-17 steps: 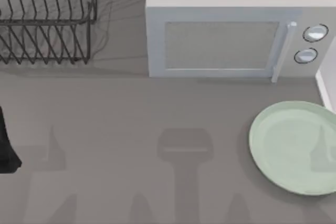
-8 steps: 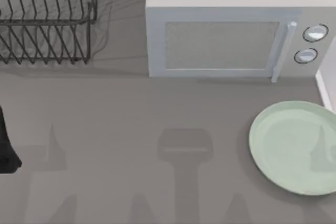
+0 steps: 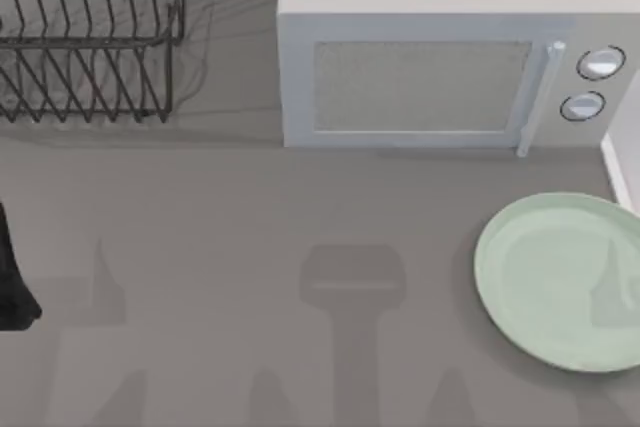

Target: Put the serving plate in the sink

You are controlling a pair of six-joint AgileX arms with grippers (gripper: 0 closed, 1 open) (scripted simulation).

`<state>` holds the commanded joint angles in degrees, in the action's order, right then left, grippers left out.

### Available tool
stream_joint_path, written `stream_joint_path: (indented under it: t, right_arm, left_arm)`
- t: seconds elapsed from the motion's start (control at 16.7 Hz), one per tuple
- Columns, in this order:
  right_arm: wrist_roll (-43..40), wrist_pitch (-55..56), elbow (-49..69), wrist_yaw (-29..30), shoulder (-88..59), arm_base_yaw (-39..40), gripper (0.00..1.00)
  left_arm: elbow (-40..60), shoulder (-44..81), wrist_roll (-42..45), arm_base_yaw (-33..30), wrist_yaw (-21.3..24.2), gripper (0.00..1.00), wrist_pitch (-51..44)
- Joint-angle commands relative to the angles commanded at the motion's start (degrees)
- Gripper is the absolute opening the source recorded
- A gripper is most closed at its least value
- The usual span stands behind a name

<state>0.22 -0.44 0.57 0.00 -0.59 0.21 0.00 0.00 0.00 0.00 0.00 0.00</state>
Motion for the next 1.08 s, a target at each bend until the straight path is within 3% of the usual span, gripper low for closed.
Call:
stream_joint_path:
  t: [0.36,1.08]
  right_arm:
    - [5.27,-10.84,13.96,0.01,-16.29,5.12,1.0]
    - [23.71,-48.73,63.01,0.04,-83.21,23.05,1.0]
  left_arm:
    - [0.0,0.0,0.0,0.0,0.0,1.0,0.0]
    - [0.0,0.0,0.0,0.0,0.0,1.0,0.0]
